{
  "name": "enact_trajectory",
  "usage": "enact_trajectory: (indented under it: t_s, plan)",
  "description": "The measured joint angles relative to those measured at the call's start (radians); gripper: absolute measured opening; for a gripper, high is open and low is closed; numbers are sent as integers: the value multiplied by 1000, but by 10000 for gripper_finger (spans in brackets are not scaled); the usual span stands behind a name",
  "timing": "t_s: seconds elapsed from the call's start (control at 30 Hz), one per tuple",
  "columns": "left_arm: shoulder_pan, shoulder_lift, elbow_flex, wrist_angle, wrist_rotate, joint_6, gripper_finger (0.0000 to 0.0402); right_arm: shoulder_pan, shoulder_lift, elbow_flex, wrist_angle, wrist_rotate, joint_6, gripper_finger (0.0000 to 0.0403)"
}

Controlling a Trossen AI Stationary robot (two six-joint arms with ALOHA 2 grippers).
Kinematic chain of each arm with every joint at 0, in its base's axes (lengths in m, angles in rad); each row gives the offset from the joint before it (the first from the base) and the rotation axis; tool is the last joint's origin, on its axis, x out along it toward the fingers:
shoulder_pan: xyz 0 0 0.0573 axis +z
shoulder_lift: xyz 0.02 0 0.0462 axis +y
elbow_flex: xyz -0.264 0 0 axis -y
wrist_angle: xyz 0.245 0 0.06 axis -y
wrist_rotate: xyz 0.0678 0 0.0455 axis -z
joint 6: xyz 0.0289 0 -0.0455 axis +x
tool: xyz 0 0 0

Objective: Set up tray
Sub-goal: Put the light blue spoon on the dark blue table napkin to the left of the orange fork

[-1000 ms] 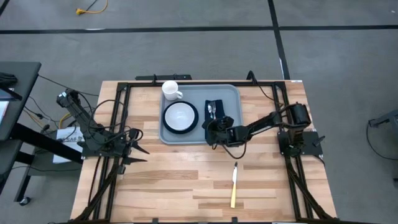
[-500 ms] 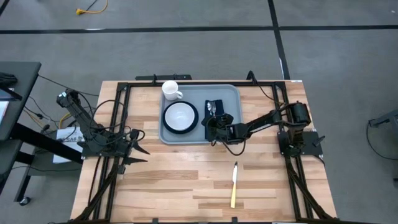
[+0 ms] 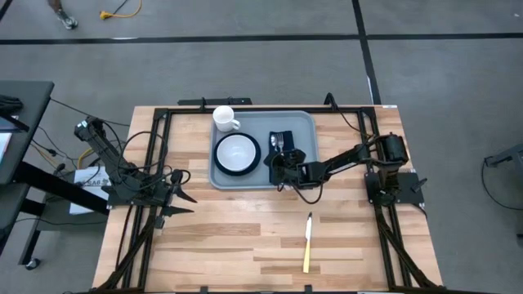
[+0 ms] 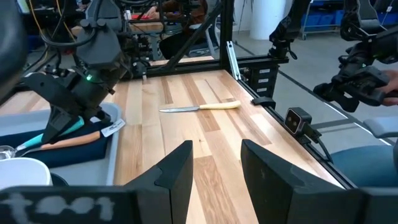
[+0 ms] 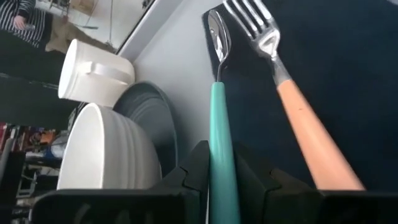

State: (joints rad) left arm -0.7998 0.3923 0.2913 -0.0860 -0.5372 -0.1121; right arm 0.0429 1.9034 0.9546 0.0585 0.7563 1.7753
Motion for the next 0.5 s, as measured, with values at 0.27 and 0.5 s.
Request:
enact_trajectory:
  t_s: [0.27,0.5]
  plan:
    - [0,0,0,-5,0,1,126,-13,0,0,30,-11,-25,46]
    - [0,0,0,-13,0,2,126,-19,0,0,24,-23,-33,45]
